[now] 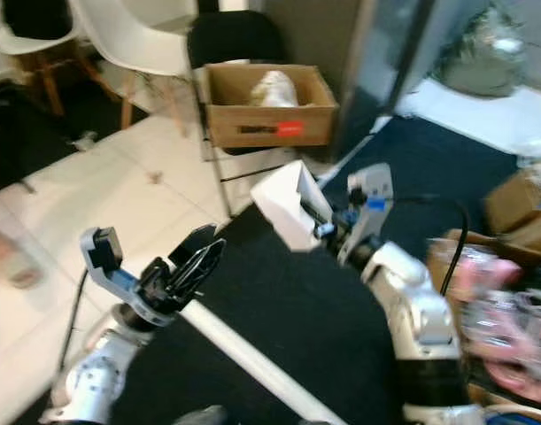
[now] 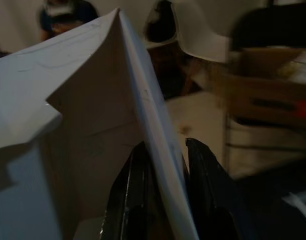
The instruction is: Picking trash to rubbish bin
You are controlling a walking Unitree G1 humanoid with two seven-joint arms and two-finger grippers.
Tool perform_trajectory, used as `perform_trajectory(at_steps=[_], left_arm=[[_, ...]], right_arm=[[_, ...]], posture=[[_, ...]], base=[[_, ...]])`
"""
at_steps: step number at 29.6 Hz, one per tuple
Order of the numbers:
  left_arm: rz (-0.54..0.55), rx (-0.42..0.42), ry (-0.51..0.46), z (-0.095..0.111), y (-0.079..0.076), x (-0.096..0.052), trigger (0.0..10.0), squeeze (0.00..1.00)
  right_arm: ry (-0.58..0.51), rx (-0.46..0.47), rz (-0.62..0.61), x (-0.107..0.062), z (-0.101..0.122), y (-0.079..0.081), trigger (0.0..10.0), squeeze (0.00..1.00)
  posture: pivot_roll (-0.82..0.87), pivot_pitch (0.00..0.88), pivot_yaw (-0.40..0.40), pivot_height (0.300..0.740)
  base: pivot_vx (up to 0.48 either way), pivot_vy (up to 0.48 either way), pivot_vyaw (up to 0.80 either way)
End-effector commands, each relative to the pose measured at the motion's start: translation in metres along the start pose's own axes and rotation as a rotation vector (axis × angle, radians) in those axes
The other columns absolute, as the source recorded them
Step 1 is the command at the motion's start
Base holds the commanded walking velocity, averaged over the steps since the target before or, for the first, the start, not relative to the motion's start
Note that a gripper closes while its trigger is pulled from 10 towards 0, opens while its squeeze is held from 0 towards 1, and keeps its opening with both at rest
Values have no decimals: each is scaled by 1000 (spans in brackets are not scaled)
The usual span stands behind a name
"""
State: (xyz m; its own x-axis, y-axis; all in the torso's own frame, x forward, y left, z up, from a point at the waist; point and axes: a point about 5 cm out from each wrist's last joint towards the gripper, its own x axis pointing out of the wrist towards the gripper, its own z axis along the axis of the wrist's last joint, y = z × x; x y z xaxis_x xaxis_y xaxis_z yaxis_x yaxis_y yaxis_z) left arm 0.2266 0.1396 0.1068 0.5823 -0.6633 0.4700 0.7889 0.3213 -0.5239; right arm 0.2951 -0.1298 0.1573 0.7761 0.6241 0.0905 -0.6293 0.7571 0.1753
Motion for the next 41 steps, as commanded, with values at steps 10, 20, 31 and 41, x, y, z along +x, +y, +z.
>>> perform_trajectory(at_steps=[10,20,31,41], left_arm=[[-34,11,14,1,-7,8,10000,0],[-31,9,17,0,-6,5,10000,0],[-34,8,20,-2,-9,5,10000,0],[-37,12,16,2,-10,10,10000,0]], right_arm=[[1,-113,-286,7,8,-43,8667,0],[34,-159,-357,2,9,-60,10000,0],[104,-282,-272,8,0,-51,10000,0],[217,-333,-196,3,-8,-52,10000,0]], posture=[[5,0,-23,740],[5,0,-23,740],[8,0,-29,740],[9,0,-30,740]], base=[[395,0,0],[383,0,-301],[378,0,-145],[375,0,0]])
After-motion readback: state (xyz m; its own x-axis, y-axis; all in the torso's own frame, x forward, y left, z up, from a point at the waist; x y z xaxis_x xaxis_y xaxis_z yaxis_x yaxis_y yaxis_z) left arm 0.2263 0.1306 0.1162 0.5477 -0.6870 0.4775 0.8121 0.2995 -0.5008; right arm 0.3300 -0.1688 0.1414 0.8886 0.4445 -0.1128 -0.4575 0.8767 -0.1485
